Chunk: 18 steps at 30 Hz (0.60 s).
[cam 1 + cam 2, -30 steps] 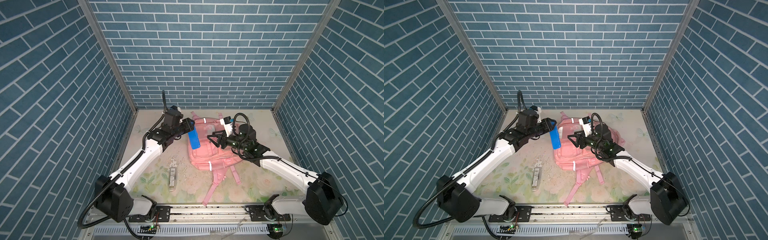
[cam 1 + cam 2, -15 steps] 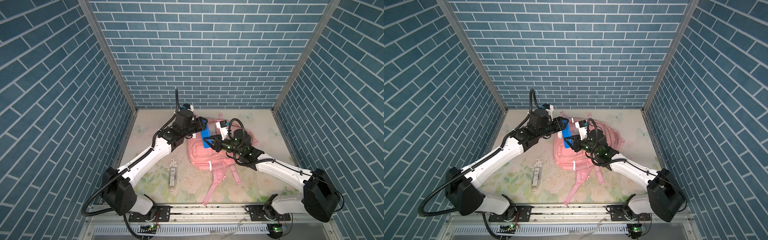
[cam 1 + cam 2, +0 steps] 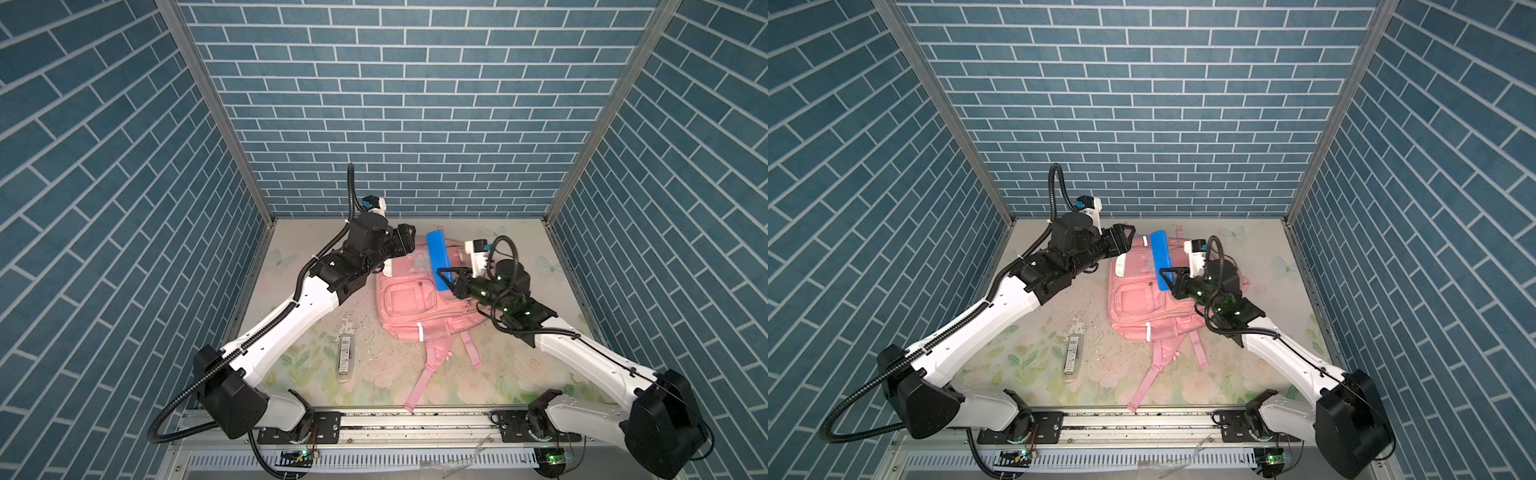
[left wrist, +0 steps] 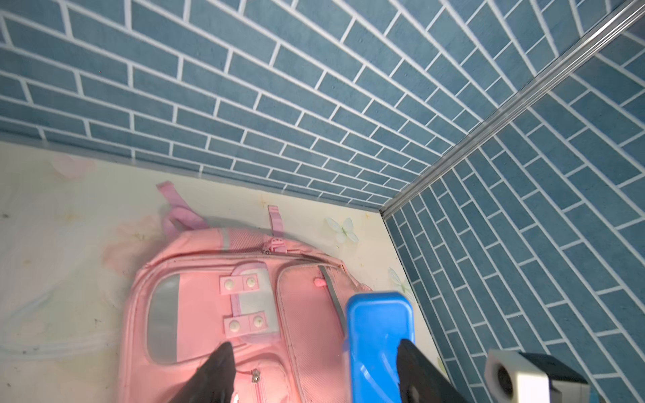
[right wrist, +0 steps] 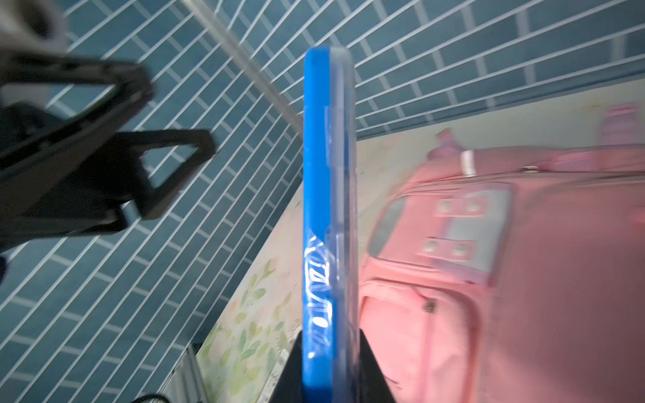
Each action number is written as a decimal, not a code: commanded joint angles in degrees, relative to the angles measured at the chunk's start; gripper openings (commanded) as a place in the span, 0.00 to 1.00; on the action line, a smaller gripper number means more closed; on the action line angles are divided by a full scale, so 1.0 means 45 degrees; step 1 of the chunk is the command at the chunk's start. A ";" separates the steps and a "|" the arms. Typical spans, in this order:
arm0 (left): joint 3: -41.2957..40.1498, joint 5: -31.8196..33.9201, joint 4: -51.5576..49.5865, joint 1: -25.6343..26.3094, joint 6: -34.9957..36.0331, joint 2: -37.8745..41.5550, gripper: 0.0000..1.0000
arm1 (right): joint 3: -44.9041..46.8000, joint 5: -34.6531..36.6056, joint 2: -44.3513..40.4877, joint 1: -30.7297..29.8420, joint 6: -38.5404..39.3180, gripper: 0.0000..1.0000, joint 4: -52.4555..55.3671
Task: Pack books, pencil case, and school supplies into a backpack
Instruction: Pass the pencil case, then open the student bag at the center of the table.
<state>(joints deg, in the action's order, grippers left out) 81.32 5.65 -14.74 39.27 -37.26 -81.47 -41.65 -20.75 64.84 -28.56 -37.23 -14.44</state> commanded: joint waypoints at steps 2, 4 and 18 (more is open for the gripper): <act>0.0800 0.1203 -0.0747 0.1481 0.1089 -0.1553 0.73 | 0.0261 0.0094 -0.1289 0.2695 0.0356 0.04 0.2384; 0.1384 0.1199 -0.0790 0.2194 0.1531 -0.2663 0.73 | 0.0389 0.0122 -0.1772 0.3999 0.0585 0.04 0.3035; 1.4468 0.1621 -0.7160 0.4969 0.4782 -1.3793 0.76 | 0.1103 -0.0108 -0.2229 0.7034 0.1047 0.05 0.3919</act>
<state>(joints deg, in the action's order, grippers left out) 138.08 11.90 -37.50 61.84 -17.80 -140.86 -37.34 -20.27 56.36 3.03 -33.50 2.85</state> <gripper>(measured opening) 0.755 0.194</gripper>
